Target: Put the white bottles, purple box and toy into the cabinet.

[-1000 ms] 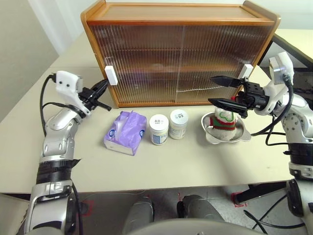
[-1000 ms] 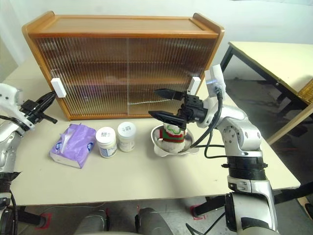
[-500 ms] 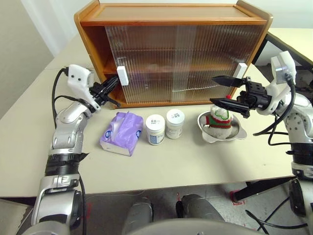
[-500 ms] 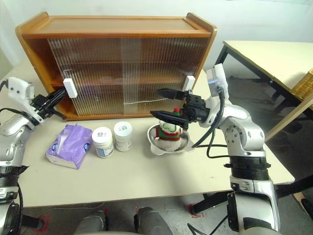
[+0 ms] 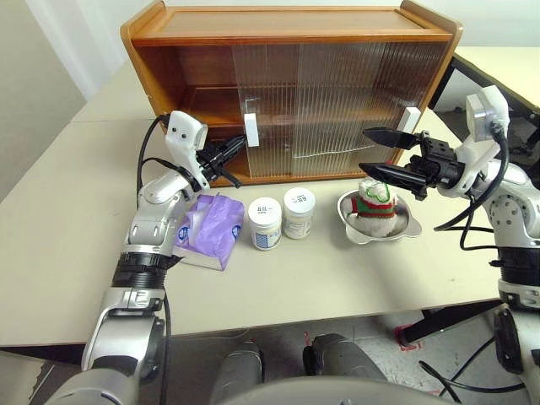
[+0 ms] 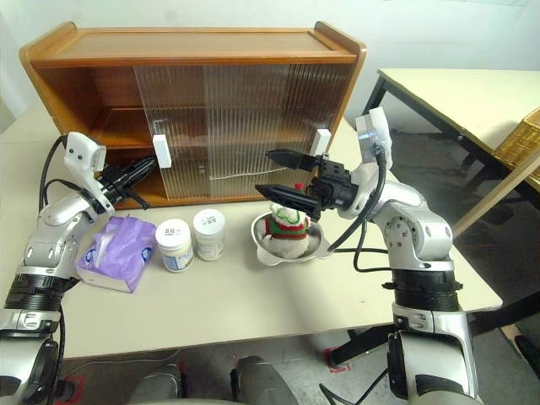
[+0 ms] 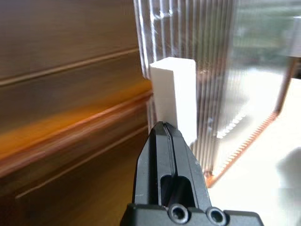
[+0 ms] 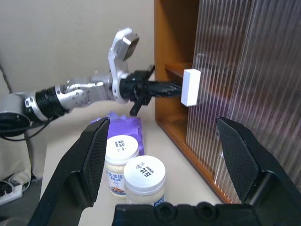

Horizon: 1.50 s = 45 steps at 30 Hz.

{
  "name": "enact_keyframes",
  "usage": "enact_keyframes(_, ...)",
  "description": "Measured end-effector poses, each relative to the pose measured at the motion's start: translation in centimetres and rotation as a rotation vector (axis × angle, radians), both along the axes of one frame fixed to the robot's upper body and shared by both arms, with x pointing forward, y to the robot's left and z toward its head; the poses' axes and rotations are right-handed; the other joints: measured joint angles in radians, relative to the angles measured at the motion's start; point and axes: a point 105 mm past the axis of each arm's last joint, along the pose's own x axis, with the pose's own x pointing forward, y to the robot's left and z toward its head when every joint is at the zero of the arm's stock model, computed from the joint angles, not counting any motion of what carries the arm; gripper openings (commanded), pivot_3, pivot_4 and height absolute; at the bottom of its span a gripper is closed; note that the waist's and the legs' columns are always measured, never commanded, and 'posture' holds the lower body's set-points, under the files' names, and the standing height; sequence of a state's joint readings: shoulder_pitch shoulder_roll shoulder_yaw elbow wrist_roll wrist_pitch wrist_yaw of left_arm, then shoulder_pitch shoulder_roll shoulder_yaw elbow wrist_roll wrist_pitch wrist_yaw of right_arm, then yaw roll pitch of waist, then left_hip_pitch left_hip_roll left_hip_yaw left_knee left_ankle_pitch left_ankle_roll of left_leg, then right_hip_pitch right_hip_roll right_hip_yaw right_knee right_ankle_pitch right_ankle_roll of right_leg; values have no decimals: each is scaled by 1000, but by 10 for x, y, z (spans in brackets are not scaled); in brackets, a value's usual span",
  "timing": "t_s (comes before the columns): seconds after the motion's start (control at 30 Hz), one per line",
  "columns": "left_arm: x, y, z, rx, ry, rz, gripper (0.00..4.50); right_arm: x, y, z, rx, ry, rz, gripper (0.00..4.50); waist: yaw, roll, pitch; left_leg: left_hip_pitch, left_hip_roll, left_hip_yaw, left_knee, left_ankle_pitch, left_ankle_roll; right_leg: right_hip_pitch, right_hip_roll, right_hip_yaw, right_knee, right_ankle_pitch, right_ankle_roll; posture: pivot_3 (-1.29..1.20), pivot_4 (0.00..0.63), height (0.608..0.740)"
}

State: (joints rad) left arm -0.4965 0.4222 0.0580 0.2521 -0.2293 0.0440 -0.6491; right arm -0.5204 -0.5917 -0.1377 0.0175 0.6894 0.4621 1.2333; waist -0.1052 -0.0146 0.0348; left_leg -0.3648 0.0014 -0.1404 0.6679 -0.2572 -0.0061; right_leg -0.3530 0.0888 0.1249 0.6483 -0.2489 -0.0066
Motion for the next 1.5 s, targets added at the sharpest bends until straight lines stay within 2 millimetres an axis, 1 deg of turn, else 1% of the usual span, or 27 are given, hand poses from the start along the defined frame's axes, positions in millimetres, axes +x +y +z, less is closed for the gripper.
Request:
enact_keyframes(0.17,4,-3,1,-3,-2,-13,15,-2,-1,-5,1,16,-10,4500,-6,0,0,0,0,0,1,0,0,0,0,0,0,0,0,-209,2,740)
enact_keyframes(0.33,7,-6,0,5,0,-35,15,-2,-1,-6,-8,4,-28,4500,-12,0,0,-1,0,0,2,0,0,0,0,0,0,0,1,-209,2,740)
enact_keyframes(0.47,11,-9,-1,20,1,-50,15,-3,-5,-13,-23,15,-45,4500,-15,0,0,-1,0,0,2,0,1,0,0,0,0,0,1,-227,0,740)
enact_keyframes(0.63,16,-23,-1,18,2,-95,15,-4,-6,-14,-24,10,-49,4500,-21,0,0,-2,0,0,4,-1,1,0,0,0,0,0,2,-236,0,740)
enact_keyframes(0.77,21,-30,1,30,-1,-114,15,-4,-8,-16,-31,13,-55,4500,-33,0,0,-2,-1,1,4,-1,1,0,0,0,-1,0,3,-236,0,740)
enact_keyframes(0.9,24,-45,4,43,-9,-159,15,-5,-9,-16,-36,8,-57,4500,-38,0,0,-3,-3,1,4,-1,2,0,0,0,-1,0,4,-230,4,740)
enact_keyframes(0.97,26,-46,5,45,-8,-158,15,-4,-9,-16,-40,8,-57,4500,-40,0,0,-3,-5,1,4,-1,3,0,0,0,-1,0,5,-230,4,740)
enact_keyframes(1.17,27,-54,4,35,-12,-171,15,-5,-9,-17,-45,8,-53,4500,-38,0,0,-7,-10,-4,8,-1,9,0,-7,0,-1,-3,12,-229,13,740)
enact_keyframes(1.3,26,-57,5,26,-17,-173,15,-5,-9,-17,-46,8,-51,4500,-37,0,0,-9,-13,-8,9,-1,16,0,-15,1,-1,-5,18,-230,16,740)
enact_keyframes(1.37,24,-55,9,29,-28,-169,402,-5,-8,-16,-47,7,-48,4500,-38,0,0,-11,-15,-9,10,-2,18,0,-17,2,-4,-4,21,-227,18,740)
enact_keyframes(1.4,21,-49,11,39,-33,-162,587,-5,-7,-16,-48,4,-46,4500,-40,0,0,-12,-15,-9,10,-2,19,0,-17,2,-6,-4,22,-225,17,740)
enact_keyframes(1.5,9,-24,11,69,-18,-114,1574,-4,-8,-15,-57,-1,-46,4500,-50,1,-1,-13,-16,-7,9,-3,20,-1,-16,0,-11,-2,22,-220,17,740)
